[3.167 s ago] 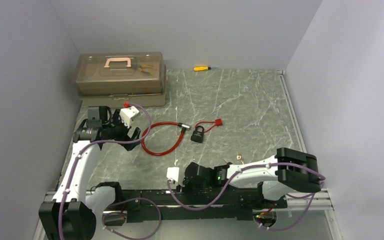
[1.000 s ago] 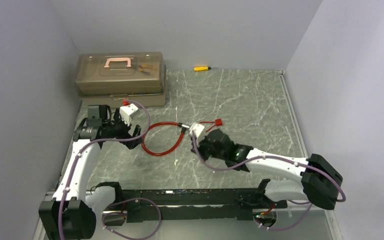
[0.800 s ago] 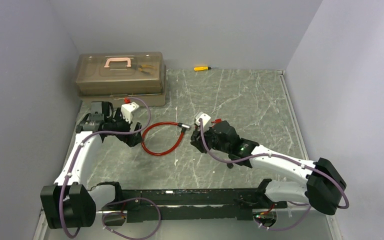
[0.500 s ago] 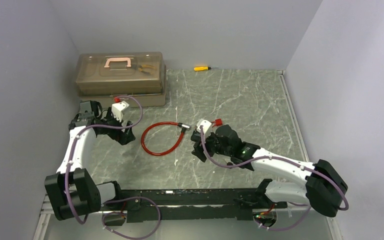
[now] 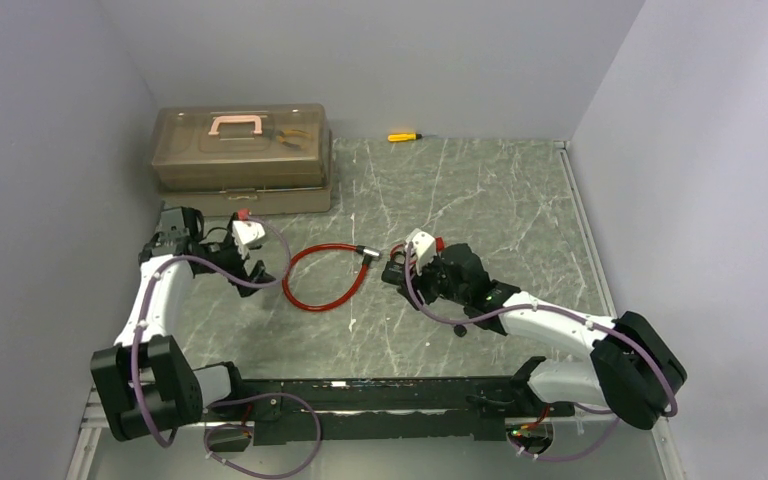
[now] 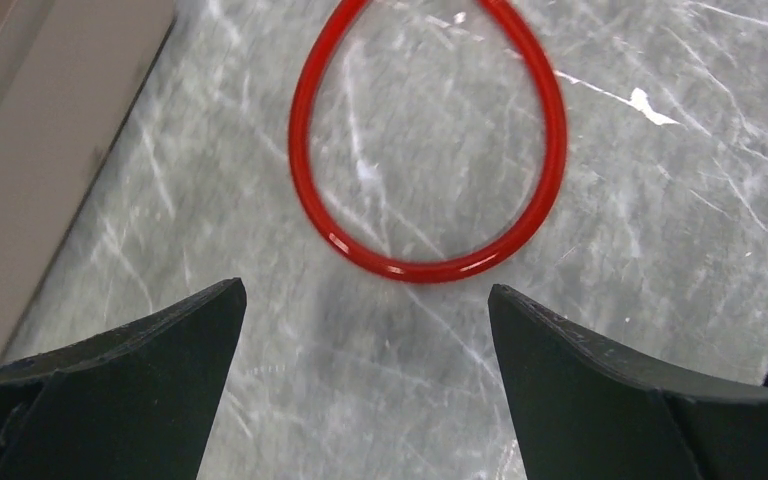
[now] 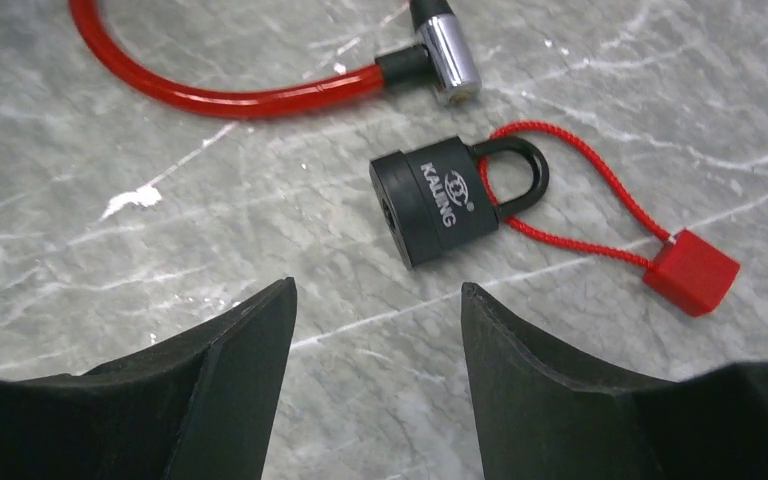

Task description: Unlock with the key

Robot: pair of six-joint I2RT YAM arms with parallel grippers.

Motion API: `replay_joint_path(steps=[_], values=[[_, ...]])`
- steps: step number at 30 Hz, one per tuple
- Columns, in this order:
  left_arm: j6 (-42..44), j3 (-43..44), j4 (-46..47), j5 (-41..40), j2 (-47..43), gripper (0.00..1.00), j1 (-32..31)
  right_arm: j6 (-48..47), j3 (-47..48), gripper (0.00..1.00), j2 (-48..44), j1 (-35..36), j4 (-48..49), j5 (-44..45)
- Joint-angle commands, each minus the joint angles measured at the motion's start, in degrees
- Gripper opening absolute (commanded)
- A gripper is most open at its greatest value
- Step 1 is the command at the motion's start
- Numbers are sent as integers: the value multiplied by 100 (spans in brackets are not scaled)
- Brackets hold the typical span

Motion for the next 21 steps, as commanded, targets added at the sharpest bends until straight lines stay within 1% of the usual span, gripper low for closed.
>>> replay_joint_path(steps=[1,2,3,4,5,7,10,13,16,19,21], values=[[941,-576,371,758,-689,99,-415,126,-289,63,-72,-70,712,407],[999,-791,628,781,-861,99,-563,179,-309,63,-65,-95,757,545],[684,-1044,1022,762,-1056,99,-707,238,-312,63,-64,-129,800,653],[182,-1159,1409,718,-1124,99,-865,323,-309,63,-59,-154,833,752],[150,-1170,1512,723,-1107,99,-983,432,-288,63,-50,-187,843,782],[328,-987,1179,783,-929,99,-1154,576,-223,64,-33,-260,798,872],[214,-751,1038,747,-711,99,-1248,1138,52,68,52,-379,477,1207],[232,-658,911,677,-698,100,-1325,1949,474,68,234,-632,-180,1609],[-652,-561,1253,404,-668,99,-1345,2612,1046,68,490,-900,-1289,2167],[-1052,16,728,27,-251,99,-1352,3123,1356,69,538,-986,-2165,2755],[-1447,502,446,-289,87,99,-1351,3481,1318,69,288,-987,-2561,3105]])
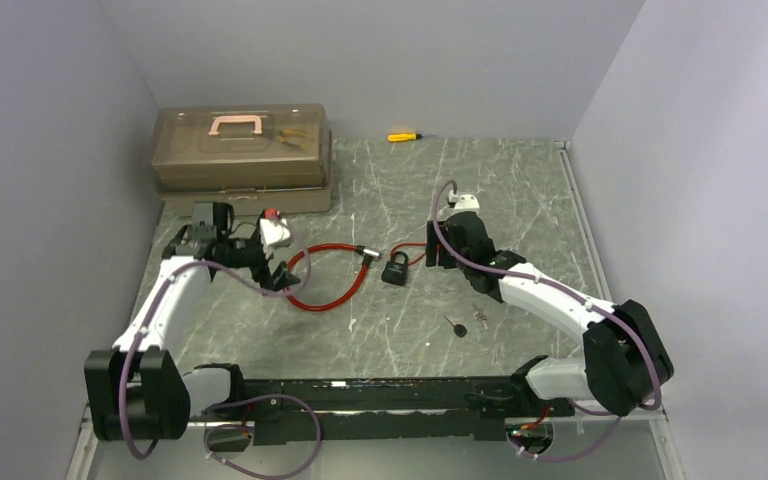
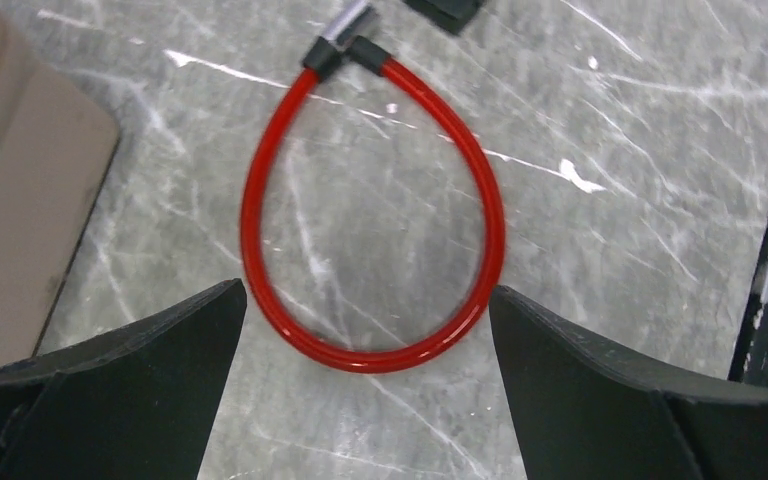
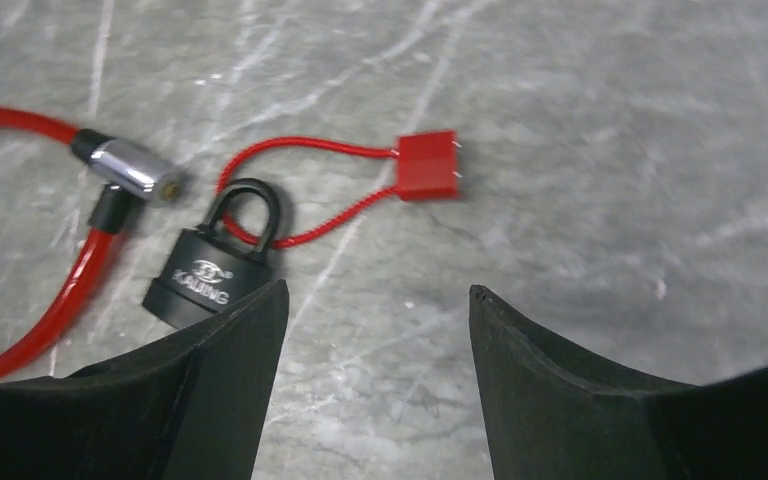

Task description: Unlock with the key

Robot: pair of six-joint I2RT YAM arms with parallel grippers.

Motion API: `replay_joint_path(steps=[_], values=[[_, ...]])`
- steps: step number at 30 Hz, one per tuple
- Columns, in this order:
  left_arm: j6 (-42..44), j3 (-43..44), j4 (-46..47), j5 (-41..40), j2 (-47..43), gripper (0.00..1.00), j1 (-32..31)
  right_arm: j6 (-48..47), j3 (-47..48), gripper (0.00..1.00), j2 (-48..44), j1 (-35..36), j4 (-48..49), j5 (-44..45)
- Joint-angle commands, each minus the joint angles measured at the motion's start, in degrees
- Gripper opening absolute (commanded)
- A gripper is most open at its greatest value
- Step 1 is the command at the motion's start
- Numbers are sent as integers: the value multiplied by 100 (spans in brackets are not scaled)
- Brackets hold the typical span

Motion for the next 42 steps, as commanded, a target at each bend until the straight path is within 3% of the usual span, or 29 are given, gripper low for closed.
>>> replay_joint_path(steps=[1,7,14,25,30,42], values=[[-960,1060,-574,-562,588,99,3,1216,92,70,-424,-18,-1367,1085],[-1325,1858,-1723,-1081,844,99,-5,2103,-216,68,-964,-19,-2375,1582],[-1529,2108,-2439,-1256,587,99,-4,2663,-555,63,-1072,-15,-2784,1611],[-1882,2568,-2705,-992,546,99,-3,3201,-863,53,-1065,-6,-3036,1477],[-2079,2923,-2790,-1061,708,99,-5,3357,-892,52,-647,3,-2980,1304],[-2334,2485,-2245,-1240,478,99,-5,3412,-1069,16,-541,91,-2423,954]])
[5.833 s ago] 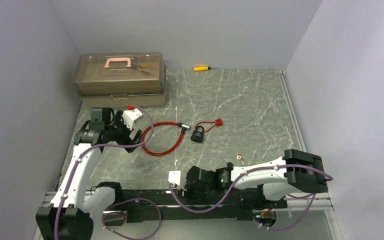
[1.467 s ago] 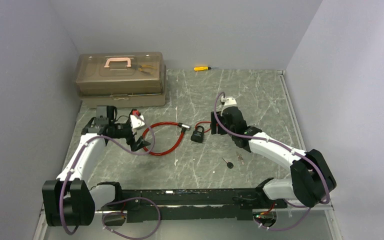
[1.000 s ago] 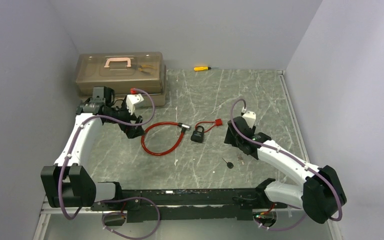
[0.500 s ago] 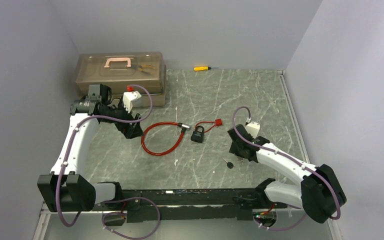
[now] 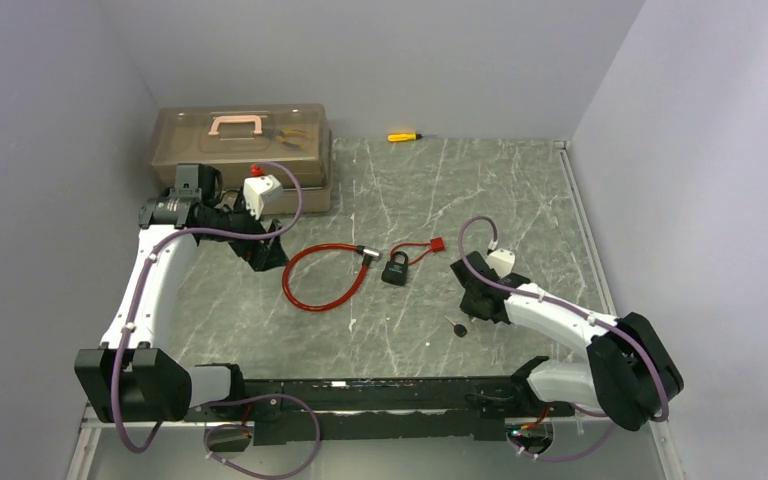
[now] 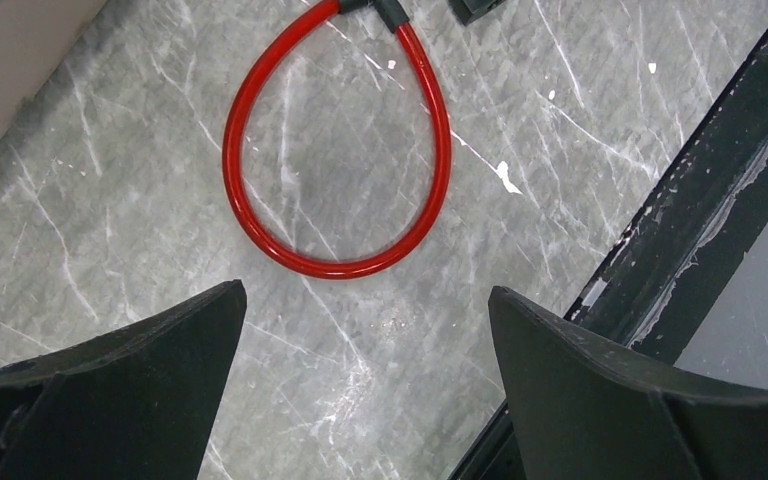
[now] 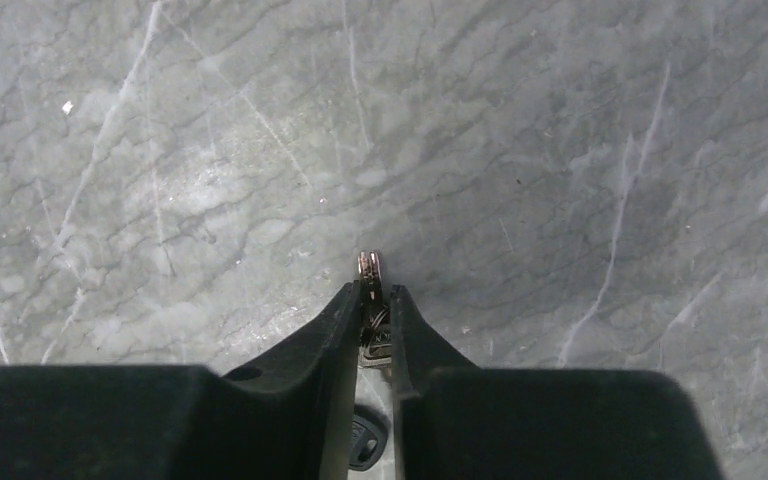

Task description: Unlock with the key

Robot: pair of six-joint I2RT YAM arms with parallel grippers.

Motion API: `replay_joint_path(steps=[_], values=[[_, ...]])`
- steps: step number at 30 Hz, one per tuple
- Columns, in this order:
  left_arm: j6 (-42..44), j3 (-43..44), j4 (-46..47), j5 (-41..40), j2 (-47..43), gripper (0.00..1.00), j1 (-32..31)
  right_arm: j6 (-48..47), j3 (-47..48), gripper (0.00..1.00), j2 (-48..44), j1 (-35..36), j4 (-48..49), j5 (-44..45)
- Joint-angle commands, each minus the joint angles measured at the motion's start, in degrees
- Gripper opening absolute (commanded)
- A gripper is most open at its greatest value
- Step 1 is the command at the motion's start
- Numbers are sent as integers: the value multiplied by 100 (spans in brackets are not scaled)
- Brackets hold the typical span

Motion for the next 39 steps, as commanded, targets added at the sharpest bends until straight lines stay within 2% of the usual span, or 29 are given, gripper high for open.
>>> replay_joint_path(steps=[1,4,13,17,20,24,28,32,35,39], values=[[-213,-143,277,-10,-175,99,-7,51,-17,12,-99,84,219,-280],[-310,-198,343,19,-206,99,-78,-172,26,0,-257,149,443,-441],[-401,-392,525,8,-387,99,-624,-1048,246,0,-865,222,1252,-1025],[-387,-366,598,94,-385,100,-897,-1540,454,0,-1003,227,1771,-1902],[-124,-452,721,491,-545,99,-1108,-1845,772,0,-1007,232,2072,-2783],[843,-754,934,1047,-1154,99,-1511,-2197,1280,0,-975,247,2343,-3935],[1530,-1049,1657,683,-1704,99,-2041,-2306,1687,0,-893,262,2557,-5171],[1138,-1013,2756,530,-1784,99,-2339,-2041,1910,0,-744,262,2938,-6054],[1006,-987,3224,511,-1842,99,-2533,-1915,2085,0,-670,311,3183,-6450],[1239,-838,2950,538,-1851,99,-2908,-1982,2361,0,-516,423,3138,-6776]])
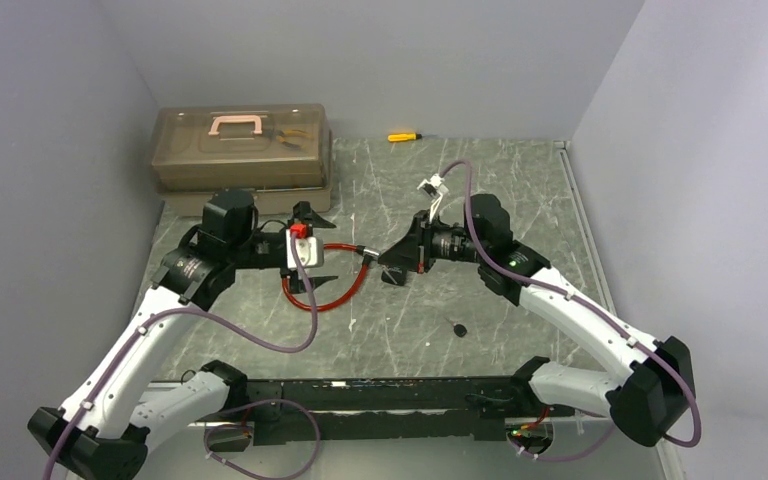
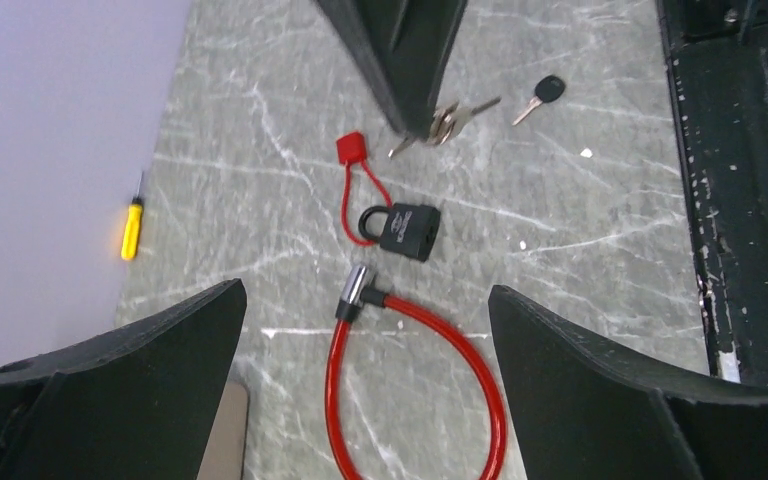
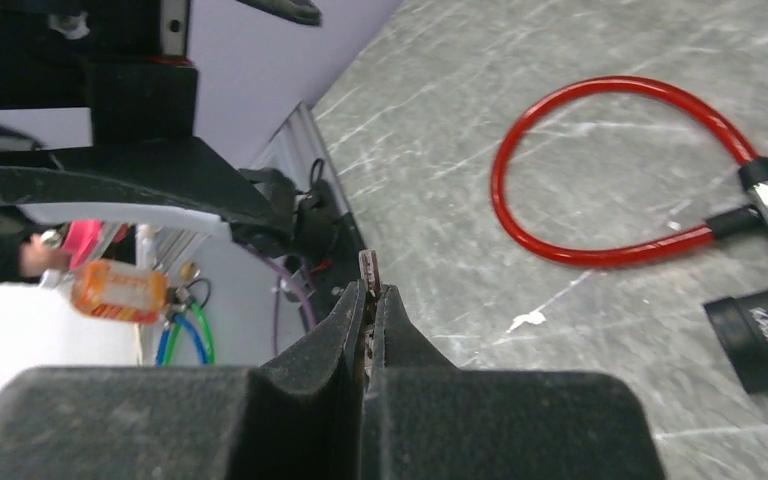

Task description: Unlock with the key

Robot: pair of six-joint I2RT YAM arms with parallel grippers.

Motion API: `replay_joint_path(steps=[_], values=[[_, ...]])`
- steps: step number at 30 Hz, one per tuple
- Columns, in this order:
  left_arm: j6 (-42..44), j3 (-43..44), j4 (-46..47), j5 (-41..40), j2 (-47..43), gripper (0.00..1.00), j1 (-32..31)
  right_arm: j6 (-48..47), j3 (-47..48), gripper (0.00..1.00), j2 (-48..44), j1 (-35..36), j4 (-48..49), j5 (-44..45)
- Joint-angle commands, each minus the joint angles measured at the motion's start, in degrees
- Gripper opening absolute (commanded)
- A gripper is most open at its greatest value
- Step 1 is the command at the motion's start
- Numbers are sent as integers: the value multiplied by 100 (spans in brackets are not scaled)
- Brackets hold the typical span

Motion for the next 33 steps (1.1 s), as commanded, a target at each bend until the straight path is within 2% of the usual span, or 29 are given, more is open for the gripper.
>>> replay_joint_path(steps=[1,5,9,13,18,27,33], values=[[236,227,245,64,-53,99,-416,-13,495,0,156,132,423,-857],[560,250,91,-2,-78,98,-823,-96,724,0,357,329,380,-1094],[741,328,28,-95,-50,86,-1067,-248,930,0,522,511,228,-1165],[797,475,-106,-140,30,71,-1103,-302,1028,0,581,621,172,-1229],[855,596,-355,-160,88,48,-1122,-365,1116,0,612,670,124,-1237],[1059,565,-761,-264,37,49,-1344,-361,1170,0,610,679,132,-1223],[885,595,-498,-354,86,36,-1366,-355,1170,0,600,704,171,-1237]])
